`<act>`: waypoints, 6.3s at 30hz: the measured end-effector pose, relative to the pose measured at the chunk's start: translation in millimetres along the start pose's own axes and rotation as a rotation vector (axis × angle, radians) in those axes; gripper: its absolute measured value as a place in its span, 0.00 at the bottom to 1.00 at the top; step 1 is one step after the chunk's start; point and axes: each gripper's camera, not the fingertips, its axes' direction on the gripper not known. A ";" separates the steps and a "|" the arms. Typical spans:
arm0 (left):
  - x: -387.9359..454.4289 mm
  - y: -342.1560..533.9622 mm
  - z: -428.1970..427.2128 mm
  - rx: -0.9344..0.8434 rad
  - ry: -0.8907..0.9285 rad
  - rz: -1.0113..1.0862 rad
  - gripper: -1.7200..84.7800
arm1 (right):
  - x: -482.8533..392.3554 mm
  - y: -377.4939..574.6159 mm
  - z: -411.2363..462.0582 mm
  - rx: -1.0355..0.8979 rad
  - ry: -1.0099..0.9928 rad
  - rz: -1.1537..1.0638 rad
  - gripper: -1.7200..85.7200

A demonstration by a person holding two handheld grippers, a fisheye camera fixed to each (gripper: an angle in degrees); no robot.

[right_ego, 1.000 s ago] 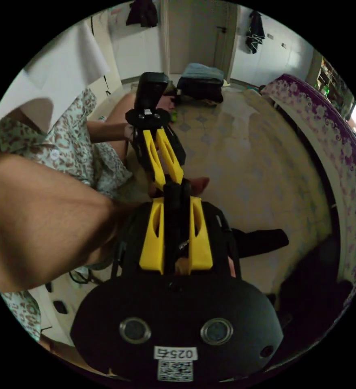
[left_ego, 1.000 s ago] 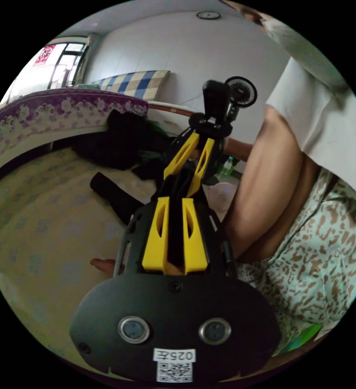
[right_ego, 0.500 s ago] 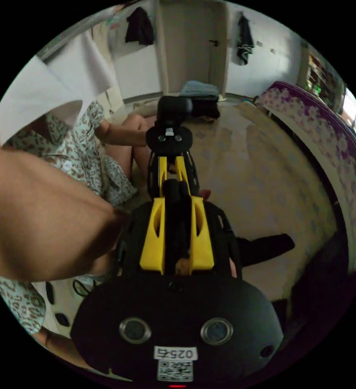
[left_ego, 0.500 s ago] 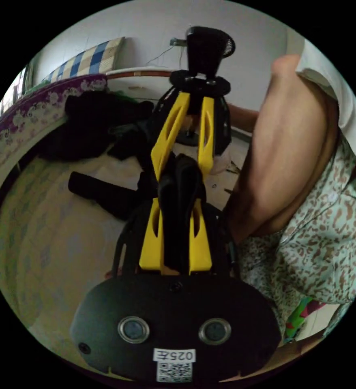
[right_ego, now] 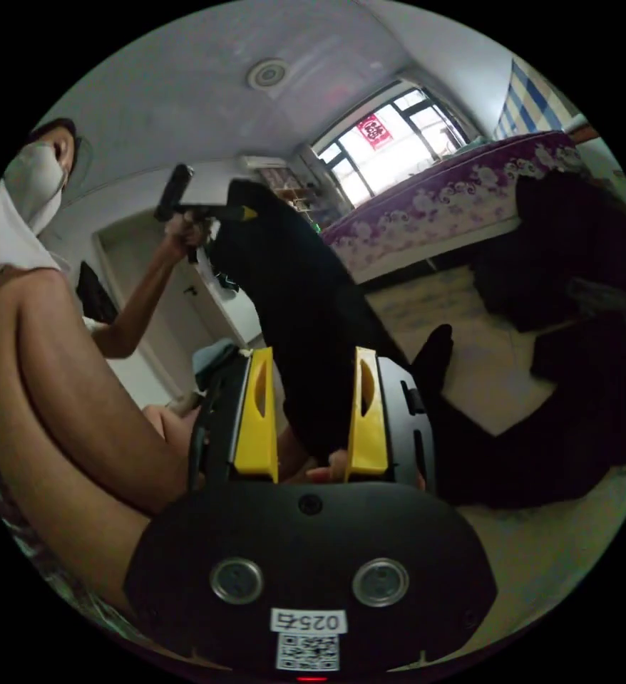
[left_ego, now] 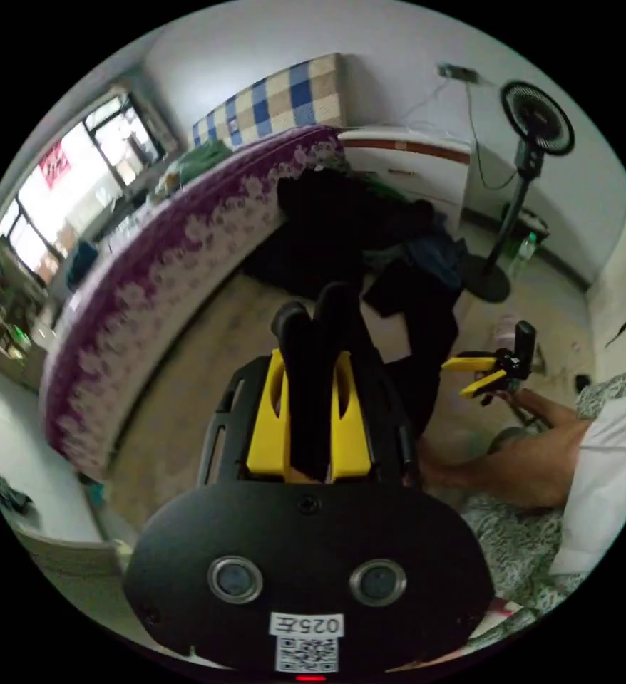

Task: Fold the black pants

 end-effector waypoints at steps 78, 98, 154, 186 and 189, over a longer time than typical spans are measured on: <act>-303.7 235.1 322.9 -0.437 -0.093 -0.658 0.01 | 177.3 -294.8 285.7 -0.789 0.180 0.130 0.07; -399.9 361.8 308.9 -0.791 -0.307 -0.576 0.01 | 79.8 -152.1 272.1 -0.878 0.769 -0.157 0.01; -318.7 562.6 93.1 -0.306 -0.226 -1.325 0.09 | 288.7 -186.4 91.7 -0.579 0.228 0.422 0.19; -216.6 623.7 84.1 -0.286 -0.268 -1.484 0.07 | 264.4 -201.0 134.0 -1.000 0.513 0.407 0.15; -217.8 508.2 80.4 -0.090 -0.111 -0.928 0.07 | 229.5 -238.0 132.1 -0.823 0.509 0.232 0.15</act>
